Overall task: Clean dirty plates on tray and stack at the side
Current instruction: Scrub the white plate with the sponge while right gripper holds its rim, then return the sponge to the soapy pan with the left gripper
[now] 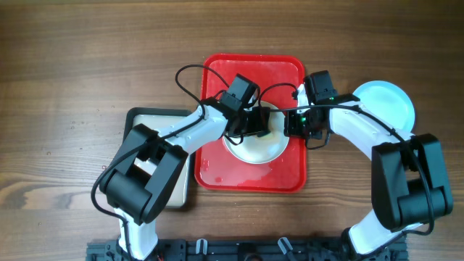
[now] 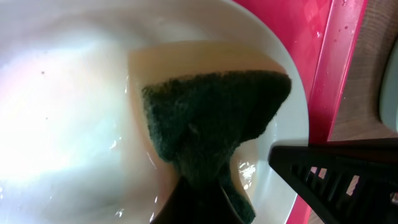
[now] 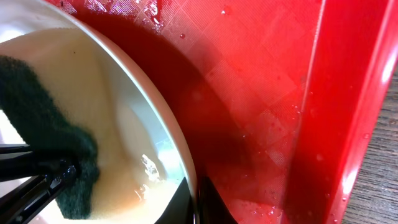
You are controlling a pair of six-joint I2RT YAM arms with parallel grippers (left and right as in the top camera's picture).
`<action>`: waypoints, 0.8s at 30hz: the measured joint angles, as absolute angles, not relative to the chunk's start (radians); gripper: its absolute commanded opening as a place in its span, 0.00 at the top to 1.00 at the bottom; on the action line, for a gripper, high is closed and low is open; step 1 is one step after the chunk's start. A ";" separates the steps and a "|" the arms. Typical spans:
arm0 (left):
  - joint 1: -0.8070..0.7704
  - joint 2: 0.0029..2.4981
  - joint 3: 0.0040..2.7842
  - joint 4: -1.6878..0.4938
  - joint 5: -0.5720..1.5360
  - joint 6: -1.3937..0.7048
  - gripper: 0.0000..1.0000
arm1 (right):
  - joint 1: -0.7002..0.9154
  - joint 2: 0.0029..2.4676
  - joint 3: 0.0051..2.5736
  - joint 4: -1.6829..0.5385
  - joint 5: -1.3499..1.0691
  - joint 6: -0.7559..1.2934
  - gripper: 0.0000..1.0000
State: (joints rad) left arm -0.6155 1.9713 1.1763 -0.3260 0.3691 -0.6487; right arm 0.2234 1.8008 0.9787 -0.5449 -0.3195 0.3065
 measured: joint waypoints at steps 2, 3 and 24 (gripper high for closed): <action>-0.616 1.971 1.182 -0.369 0.397 -0.649 0.96 | 0.223 1.801 0.979 -0.545 -0.318 0.303 0.96; -0.617 1.971 1.184 -0.379 0.405 -0.645 0.96 | 0.223 1.801 0.979 -0.546 -0.318 0.301 0.96; -0.457 1.578 1.175 -0.813 0.075 -0.634 0.96 | 0.228 1.801 0.978 -0.546 -0.332 0.290 0.96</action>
State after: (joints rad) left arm -0.4568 1.5776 1.1751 -0.8131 0.0753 -0.6342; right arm 0.2279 1.8011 0.9783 -0.5465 -0.3325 0.2905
